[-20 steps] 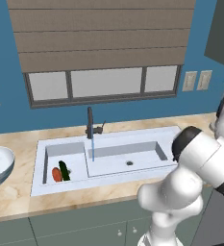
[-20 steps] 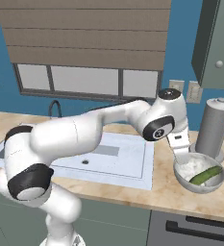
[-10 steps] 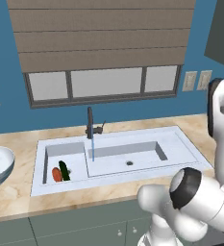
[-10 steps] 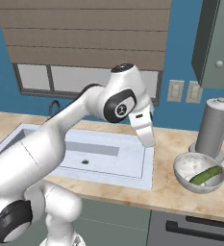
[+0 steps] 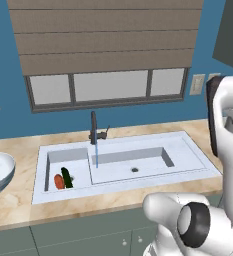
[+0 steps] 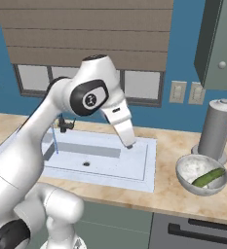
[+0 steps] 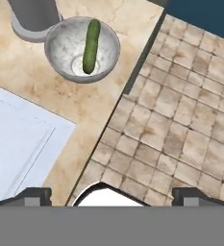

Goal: Pick the cucumbers from the sink and place them in one bowl. Place the sweet potato in the other bowl. Then turn off the sink faucet.

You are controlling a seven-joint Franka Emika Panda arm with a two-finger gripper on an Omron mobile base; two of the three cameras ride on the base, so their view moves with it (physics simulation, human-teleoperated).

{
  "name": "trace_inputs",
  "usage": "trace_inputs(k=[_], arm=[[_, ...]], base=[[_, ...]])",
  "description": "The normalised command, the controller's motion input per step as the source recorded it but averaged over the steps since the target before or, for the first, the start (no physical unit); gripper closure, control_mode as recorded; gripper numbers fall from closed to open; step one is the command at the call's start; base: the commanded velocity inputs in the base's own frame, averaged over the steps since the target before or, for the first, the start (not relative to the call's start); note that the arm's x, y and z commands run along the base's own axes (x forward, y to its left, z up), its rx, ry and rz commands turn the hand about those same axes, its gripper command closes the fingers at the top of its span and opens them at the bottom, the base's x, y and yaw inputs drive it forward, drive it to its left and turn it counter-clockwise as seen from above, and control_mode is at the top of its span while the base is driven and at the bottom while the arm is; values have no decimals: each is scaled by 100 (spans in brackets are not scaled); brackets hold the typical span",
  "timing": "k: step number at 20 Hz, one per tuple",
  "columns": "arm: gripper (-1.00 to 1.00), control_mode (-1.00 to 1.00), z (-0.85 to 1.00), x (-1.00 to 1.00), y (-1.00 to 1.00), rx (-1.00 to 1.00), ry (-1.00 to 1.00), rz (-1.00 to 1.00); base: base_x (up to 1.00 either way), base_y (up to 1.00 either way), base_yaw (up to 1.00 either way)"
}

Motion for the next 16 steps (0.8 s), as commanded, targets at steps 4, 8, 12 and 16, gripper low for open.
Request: trace_inputs(k=[4, 8, 12, 16], arm=[[-100, -100, 0, -40, 74, 11, 16, 48], [-100, -100, -1, -19, 81, 15, 18, 51], [-100, -100, 0, -10, 96, 15, 23, 48], [-100, -100, 0, 0, 100, 14, 28, 39]], base=[[0, 0, 0], [0, 0, 0], [0, 0, 0], [0, 0, 0]])
